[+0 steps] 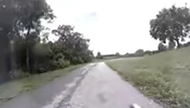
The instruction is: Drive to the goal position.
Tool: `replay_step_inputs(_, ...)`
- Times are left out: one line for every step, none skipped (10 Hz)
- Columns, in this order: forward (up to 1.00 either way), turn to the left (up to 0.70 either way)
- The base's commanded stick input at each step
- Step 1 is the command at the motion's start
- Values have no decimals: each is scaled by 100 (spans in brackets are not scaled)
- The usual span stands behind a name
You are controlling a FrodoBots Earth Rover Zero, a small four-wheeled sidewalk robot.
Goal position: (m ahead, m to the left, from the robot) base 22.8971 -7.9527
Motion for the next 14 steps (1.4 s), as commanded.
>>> replay_step_inputs(70, 0)
replay_step_inputs(70, 0)
replay_step_inputs(70, 0)
replay_step_inputs(70, 0)
replay_step_inputs(70, 0)
replay_step_inputs(70, 0)
replay_step_inputs(70, 0)
replay_step_inputs(70, 0)
replay_step_inputs(70, 0)
replay_step_inputs(70, 0)
replay_step_inputs(70, 0)
replay_step_inputs(70, 0)
replay_step_inputs(70, 0)
replay_step_inputs(70, 0)
